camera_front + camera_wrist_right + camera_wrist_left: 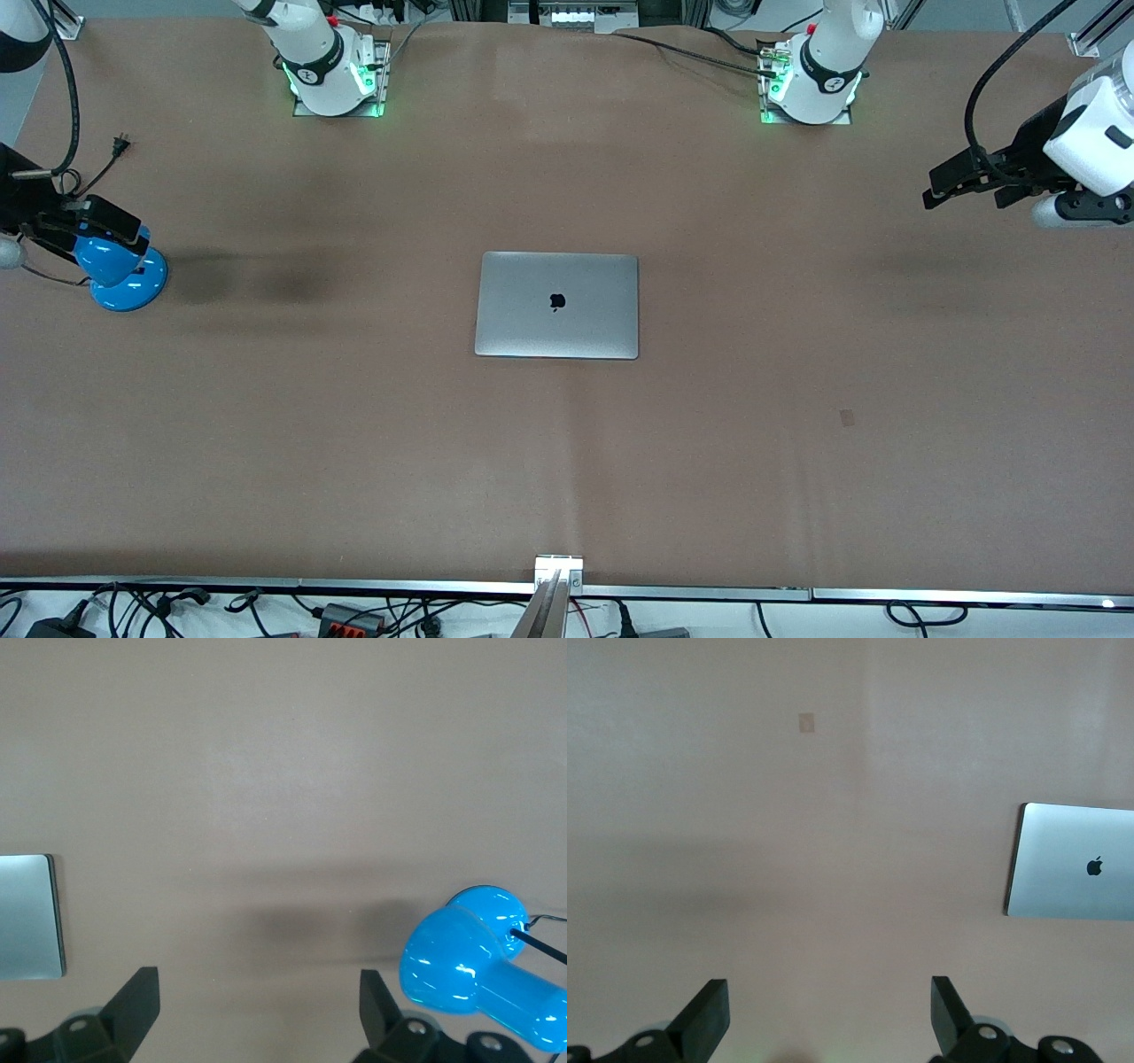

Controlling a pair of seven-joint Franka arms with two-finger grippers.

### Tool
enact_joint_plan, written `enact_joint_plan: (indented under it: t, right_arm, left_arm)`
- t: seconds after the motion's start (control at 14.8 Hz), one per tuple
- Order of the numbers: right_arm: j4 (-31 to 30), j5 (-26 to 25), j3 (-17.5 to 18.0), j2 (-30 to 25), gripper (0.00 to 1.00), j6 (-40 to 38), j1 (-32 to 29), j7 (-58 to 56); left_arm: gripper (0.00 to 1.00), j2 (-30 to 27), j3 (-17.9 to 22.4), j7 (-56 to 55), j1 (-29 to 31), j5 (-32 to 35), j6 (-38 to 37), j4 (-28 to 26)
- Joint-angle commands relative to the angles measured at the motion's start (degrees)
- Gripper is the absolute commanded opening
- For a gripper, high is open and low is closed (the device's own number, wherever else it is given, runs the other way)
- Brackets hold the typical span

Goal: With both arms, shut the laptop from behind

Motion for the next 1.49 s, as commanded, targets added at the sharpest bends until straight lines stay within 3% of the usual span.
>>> enact_joint_plan:
  t: [0.0, 0.34, 0.81, 1.42]
  right_arm:
    - [-1.58, -1.24, 0.75, -1.12, 1.0, 0.95, -0.34, -0.85]
    - [-1.59, -2.12, 0.75, -1.12, 1.0, 0.16, -0.34, -1.12]
    - [-1.59, -1.51, 0.75, -1.12, 1.0, 0.16, -0.42, -0.85]
    - [-1.59, -1.51, 0.66, -1.21, 1.0, -0.72, -0.42, -0.94]
  left_arm:
    - [1.0, 0.81, 0.43, 0.23, -0.44, -1.23, -0.3, -0.18]
    - [1.0, 1.88, 0.34, -0.3, -0.69, 0.0, -0.13, -0.88]
    - [1.0, 5.39, -0.27, -2.67, -6.66, 6.67, 4.18, -0.27]
    - [1.0, 5.84, -0.45, -3.02, -6.68, 5.45, 4.71, 0.08]
